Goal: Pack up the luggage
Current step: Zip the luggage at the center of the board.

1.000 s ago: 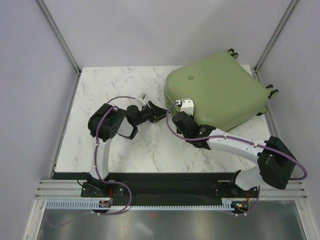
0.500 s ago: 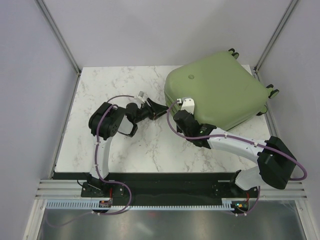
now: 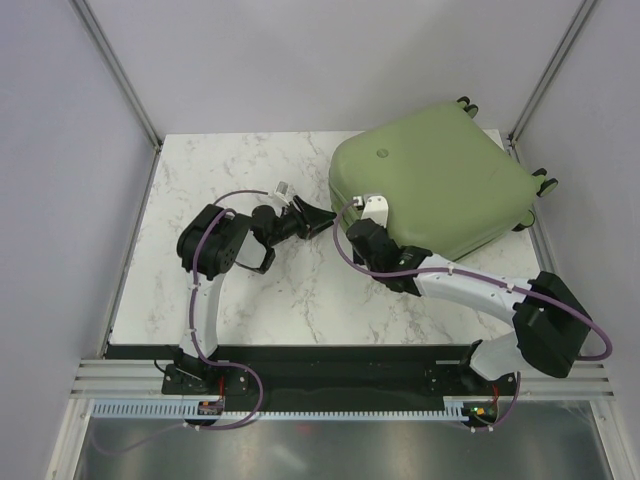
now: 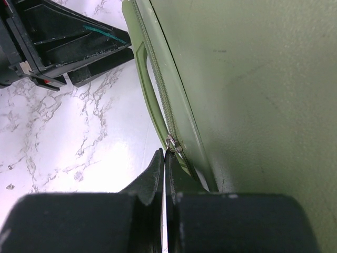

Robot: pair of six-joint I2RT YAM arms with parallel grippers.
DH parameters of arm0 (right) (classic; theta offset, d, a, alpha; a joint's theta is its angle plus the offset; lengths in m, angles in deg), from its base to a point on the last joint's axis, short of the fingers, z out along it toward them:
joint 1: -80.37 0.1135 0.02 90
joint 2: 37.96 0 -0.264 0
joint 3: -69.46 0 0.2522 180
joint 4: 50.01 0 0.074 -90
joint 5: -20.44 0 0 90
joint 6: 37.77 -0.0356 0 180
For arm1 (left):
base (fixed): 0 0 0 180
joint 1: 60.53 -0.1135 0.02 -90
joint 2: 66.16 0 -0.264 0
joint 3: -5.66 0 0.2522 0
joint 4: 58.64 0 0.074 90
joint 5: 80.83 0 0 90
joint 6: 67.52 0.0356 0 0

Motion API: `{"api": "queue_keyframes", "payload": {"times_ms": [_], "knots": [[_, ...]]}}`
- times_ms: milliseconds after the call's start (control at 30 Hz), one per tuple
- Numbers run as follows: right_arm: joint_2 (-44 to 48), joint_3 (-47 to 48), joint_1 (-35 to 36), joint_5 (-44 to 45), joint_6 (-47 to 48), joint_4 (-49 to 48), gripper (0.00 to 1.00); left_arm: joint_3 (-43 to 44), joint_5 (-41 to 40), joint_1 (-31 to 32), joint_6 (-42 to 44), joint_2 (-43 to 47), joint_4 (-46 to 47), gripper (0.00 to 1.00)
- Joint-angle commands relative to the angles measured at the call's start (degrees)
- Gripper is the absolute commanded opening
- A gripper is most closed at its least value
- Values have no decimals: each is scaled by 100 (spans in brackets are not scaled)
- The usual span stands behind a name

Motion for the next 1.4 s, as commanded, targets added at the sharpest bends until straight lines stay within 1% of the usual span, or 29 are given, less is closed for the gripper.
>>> {"api": "queue_keyframes", "payload": {"times_ms": [0,200,367,467,567,700,800,1067,1133,1167,1367], "knots": [[-152,351,-157,-448,98,-540,0,151,54,63,-123,239,1960,54],[-222,422,-254,-492,151,-522,0,-288,72,46,-70,300,2011,54],[-293,465,-289,-544,151,-531,0,-377,63,54,-53,397,2064,56],[-310,466,-298,-553,160,-540,0,-184,63,54,-114,292,2064,57],[-346,483,-315,-580,151,-540,0,228,63,54,-202,160,2056,57],[-372,509,-324,-606,151,-540,0,572,19,54,-281,-33,2047,58],[-407,536,-324,-606,151,-540,0,765,10,54,-255,-112,1793,58],[-460,571,-350,-615,142,-540,0,819,89,54,123,-16,1124,56],[-477,580,-350,-606,116,-540,0,845,107,54,132,-51,1063,55],[-486,571,-342,-606,116,-540,0,880,115,54,123,-69,993,52],[-521,624,-350,-580,124,-540,0,1047,133,63,62,-192,773,50]]}}
